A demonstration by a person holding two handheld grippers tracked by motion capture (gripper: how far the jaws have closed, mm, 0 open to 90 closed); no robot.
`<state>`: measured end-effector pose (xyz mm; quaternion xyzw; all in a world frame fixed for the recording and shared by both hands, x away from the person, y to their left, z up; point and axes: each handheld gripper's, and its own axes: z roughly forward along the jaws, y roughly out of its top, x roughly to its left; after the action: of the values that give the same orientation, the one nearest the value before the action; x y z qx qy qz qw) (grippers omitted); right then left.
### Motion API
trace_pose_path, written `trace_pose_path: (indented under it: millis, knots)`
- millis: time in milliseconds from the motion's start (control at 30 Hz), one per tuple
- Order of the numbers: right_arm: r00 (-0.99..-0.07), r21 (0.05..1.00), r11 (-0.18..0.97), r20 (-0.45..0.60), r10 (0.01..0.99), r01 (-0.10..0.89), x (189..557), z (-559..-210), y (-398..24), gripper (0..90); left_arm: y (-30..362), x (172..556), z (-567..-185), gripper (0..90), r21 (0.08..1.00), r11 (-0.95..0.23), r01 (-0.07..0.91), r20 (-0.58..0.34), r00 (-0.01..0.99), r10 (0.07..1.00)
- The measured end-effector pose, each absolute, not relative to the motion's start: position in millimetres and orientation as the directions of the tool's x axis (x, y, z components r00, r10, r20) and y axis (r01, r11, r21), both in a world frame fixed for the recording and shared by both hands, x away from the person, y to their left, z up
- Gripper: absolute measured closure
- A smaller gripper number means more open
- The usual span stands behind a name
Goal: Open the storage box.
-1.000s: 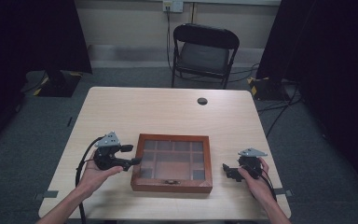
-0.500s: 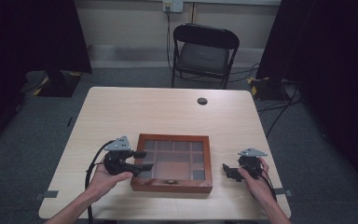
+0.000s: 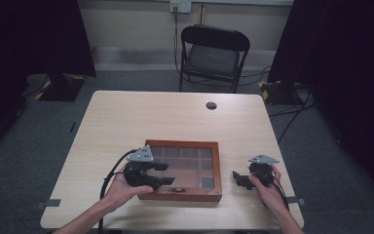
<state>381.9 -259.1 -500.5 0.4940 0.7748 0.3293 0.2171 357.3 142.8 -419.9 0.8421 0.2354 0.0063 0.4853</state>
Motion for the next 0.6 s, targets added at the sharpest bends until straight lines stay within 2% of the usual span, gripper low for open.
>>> trace_pose_path:
  millis: [167,300,467,600]
  knots:
    - [-0.418,0.725,0.295,-0.011,0.909,0.623,381.9,-500.5,-259.1,7.4,133.2,358.0,-420.1,54.3,0.821,-0.437,0.367,-0.219,0.91,0.354]
    - [-0.418,0.725,0.295,-0.011,0.909,0.623,381.9,-500.5,-259.1,7.4,130.1,356.1,-428.3,52.4,0.801,-0.479,0.359,-0.216,0.919,0.329]
    - [-0.418,0.725,0.295,-0.011,0.908,0.623,382.0,-500.5,-259.1,7.4,125.4,354.4,-432.9,65.4,0.796,-0.496,0.348,-0.224,0.93,0.292]
    - [-0.418,0.725,0.295,-0.011,0.908,0.623,382.0,-500.5,-259.2,7.4,121.7,351.1,-435.8,70.0,0.796,-0.504,0.335,-0.217,0.936,0.278]
